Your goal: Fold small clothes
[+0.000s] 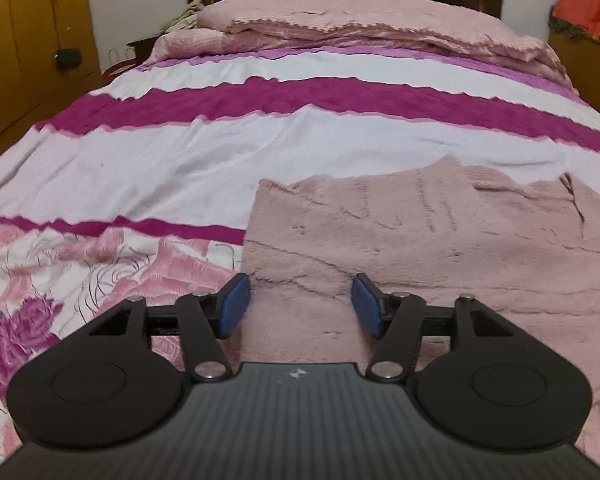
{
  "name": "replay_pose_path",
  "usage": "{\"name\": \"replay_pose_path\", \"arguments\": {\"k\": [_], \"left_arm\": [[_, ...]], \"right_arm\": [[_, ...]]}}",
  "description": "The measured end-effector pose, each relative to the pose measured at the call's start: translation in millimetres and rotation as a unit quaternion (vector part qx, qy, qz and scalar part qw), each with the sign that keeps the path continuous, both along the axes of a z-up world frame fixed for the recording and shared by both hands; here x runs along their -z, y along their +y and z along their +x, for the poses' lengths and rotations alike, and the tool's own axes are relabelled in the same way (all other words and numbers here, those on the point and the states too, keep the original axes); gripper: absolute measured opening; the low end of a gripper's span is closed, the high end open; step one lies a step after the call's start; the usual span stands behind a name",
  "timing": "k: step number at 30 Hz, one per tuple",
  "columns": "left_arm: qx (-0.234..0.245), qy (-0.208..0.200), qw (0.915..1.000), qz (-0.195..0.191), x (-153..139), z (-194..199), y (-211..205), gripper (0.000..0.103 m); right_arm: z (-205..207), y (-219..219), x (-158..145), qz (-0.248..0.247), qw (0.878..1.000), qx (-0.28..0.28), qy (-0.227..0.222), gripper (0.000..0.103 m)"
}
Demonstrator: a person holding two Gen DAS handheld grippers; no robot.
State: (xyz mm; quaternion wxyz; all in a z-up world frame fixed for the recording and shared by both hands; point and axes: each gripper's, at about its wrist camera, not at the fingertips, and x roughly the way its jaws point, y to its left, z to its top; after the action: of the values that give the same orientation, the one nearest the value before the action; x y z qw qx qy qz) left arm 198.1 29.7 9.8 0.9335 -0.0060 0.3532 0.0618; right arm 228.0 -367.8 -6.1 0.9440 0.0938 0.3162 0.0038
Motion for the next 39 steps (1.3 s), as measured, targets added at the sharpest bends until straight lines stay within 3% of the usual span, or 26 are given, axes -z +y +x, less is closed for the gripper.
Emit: {"name": "replay_pose_path", "arguments": {"k": [2, 6, 9, 12, 15, 19, 22, 25, 29, 33, 37, 39], "left_arm": [[-0.006, 0.001, 1.0000, -0.005, 2.7, 1.6, 4.0, 0.072], [-0.004, 0.003, 0.9996, -0.027, -1.4, 0.6, 12.5, 0.072], [-0.005, 0.005, 0.9993, -0.037, -11.1, -6.5, 16.8, 0.072], [-0.001, -0.022, 0.9994, -0.029, -24.2, -24.1, 15.6, 0.072], [0.012, -0.046, 0.9988, -0.013, -34.2, -39.5, 8.8, 0.072], [0.038, -0.026, 0.9989, -0.009, -34.8, -54.9, -0.7, 0.071], [0.030, 0.017, 0.9992, 0.022, -17.5, -50.2, -5.3, 0.071], [0.018, 0.021, 0.9996, -0.009, -4.7, -45.8, 6.5, 0.072], [0.010, 0.026, 0.9994, -0.019, -12.5, -51.2, 11.0, 0.072], [0.015, 0.029, 0.9995, -0.003, -30.8, -74.6, 12.5, 0.072], [0.027, 0.019, 0.9992, -0.024, -51.2, -115.7, 19.7, 0.072], [0.033, 0.019, 0.9990, -0.023, -59.3, -137.9, 20.6, 0.072]], "right_arm": [[0.0, 2.5, -4.1, -0.002, 1.000, 0.003, 0.002, 0.017], [-10.2, 6.1, -20.6, -0.008, 1.000, 0.020, 0.007, 0.026], [-27.0, 12.6, -34.8, -0.015, 1.000, 0.018, -0.005, 0.026], [-49.1, 22.2, -47.3, -0.027, 0.999, 0.013, -0.018, 0.030], [-69.7, 30.7, -54.5, -0.008, 0.999, -0.016, -0.034, 0.032], [-82.2, 39.8, -45.2, 0.034, 0.998, -0.059, -0.009, 0.032], [-79.4, 49.0, -27.5, 0.009, 0.998, -0.058, 0.018, 0.031], [-75.2, 51.9, -10.1, -0.003, 0.998, -0.056, 0.011, 0.031], [-74.4, 53.3, -22.0, 0.012, 0.999, -0.040, 0.020, 0.032], [-98.7, 54.1, -39.2, 0.041, 0.998, -0.056, 0.007, 0.035], [-134.3, 66.1, -54.5, 0.037, 0.996, -0.082, -0.010, 0.048], [-152.5, 72.8, -61.0, 0.038, 0.994, -0.098, -0.011, 0.048]]}}
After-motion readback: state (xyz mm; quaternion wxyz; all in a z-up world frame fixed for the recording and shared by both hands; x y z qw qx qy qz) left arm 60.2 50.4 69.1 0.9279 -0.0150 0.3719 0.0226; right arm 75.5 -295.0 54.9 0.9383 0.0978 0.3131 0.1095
